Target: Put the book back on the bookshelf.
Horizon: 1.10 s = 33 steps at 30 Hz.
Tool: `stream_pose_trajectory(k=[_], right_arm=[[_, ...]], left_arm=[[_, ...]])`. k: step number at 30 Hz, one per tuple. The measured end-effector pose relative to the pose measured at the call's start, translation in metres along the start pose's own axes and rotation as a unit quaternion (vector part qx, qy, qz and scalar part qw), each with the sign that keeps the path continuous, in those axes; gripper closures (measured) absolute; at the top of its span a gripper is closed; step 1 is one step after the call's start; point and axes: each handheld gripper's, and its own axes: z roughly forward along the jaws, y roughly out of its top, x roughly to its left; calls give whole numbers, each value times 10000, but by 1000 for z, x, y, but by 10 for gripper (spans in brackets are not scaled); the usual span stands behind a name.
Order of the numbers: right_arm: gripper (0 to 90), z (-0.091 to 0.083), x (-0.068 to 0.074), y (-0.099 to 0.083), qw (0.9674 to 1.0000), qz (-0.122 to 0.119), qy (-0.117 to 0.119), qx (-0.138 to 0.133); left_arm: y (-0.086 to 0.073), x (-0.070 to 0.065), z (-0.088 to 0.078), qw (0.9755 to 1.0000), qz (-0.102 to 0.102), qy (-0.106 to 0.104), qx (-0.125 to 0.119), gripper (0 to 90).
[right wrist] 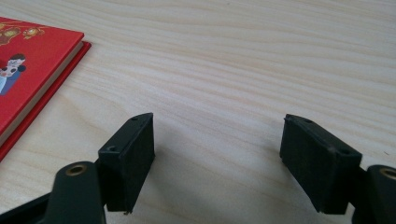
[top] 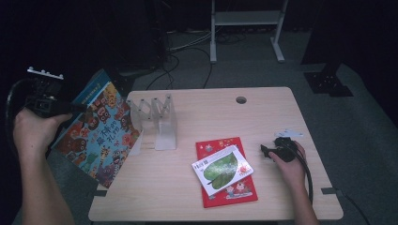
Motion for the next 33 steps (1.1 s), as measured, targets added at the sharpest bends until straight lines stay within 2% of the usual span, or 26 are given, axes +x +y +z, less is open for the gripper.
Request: stream_pose_trajectory(k=[6,15,20,30,33], right_arm=[[252,0,0,0,10000,-1,-1,0],[252,0,0,0,10000,3,-3,-1],[252,0,0,0,10000,4,0,1],[252,0,0,0,10000,5,-1,1],[252,0,0,0,10000,6,-1,1]], left_arm=[[-2,-5,6,9996,106,-214,153,900],[-6,-22,34,9970,331,-553,435,900],[-9,-32,53,9941,483,-692,674,900],[-19,-54,86,9890,751,-918,884,900],[-22,-62,98,9861,867,-1031,974,900]])
